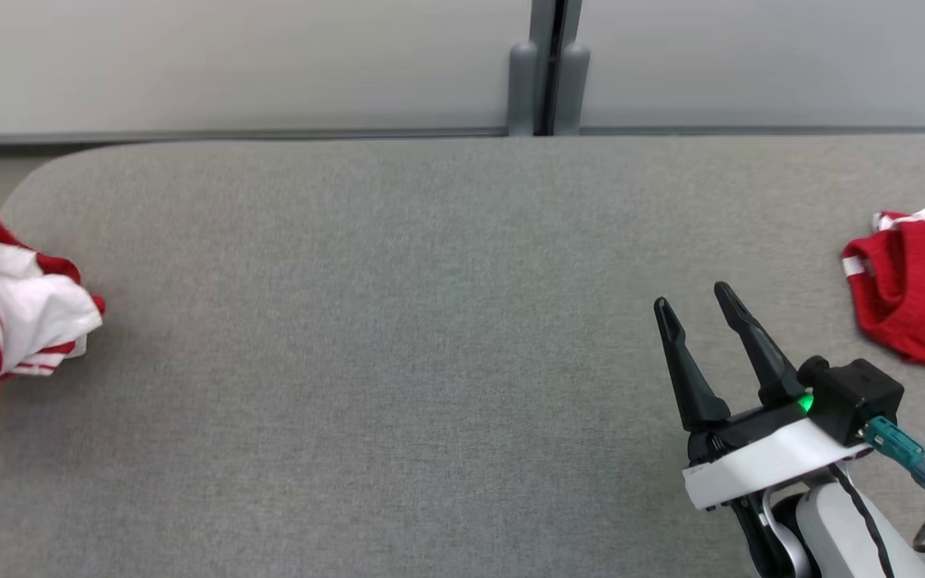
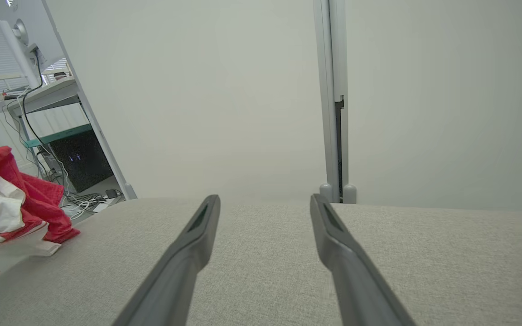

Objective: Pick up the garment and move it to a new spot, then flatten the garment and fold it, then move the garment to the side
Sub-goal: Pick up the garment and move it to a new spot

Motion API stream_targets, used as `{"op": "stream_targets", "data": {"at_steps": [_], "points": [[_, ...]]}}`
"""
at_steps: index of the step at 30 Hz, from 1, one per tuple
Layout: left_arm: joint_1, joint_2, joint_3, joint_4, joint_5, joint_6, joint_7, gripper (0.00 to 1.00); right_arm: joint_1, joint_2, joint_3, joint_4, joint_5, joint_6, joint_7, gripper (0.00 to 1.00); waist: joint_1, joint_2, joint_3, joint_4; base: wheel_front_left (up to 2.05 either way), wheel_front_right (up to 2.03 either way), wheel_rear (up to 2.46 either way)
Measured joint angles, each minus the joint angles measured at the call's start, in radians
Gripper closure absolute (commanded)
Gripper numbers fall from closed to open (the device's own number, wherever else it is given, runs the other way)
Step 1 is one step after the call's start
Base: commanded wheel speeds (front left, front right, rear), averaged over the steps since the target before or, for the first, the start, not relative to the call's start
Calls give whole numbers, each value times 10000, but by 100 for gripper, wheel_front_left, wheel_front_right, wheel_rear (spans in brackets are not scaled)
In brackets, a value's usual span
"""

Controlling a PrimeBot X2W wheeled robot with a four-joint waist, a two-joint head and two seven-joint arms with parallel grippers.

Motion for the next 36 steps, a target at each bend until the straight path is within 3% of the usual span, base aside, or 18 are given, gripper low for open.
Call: {"op": "stream_targets", "data": {"at_steps": [10,22,27,34,35,36], "points": [[-25,-357,-412,-2821,-382,56,-111,100,369,107,17,194,96,0,-12,0,0,0,-972,-944,0,0,0],[1147,-1413,-1244,-5912,-564,685,221,100,362,81,-226,69,94,0,-12,0,0,0,-597,-2028,0,0,0],[1710,-1956,-1942,-5839,-426,786,186,100,357,48,-314,36,86,0,-12,0,0,0,-260,-2166,0,0,0],[1964,-3009,-2857,-3563,-52,410,-1039,100,227,73,-236,102,81,0,-12,0,0,0,-6,-2052,0,0,0],[1961,-3160,-2993,-3264,54,341,-1300,69,209,77,-224,134,81,0,-12,0,0,0,-22,-2028,0,0,0],[1959,-3296,-3076,-3032,115,295,-1563,18,206,81,-213,157,82,0,-12,0,0,0,-52,-2004,0,0,0]]}}
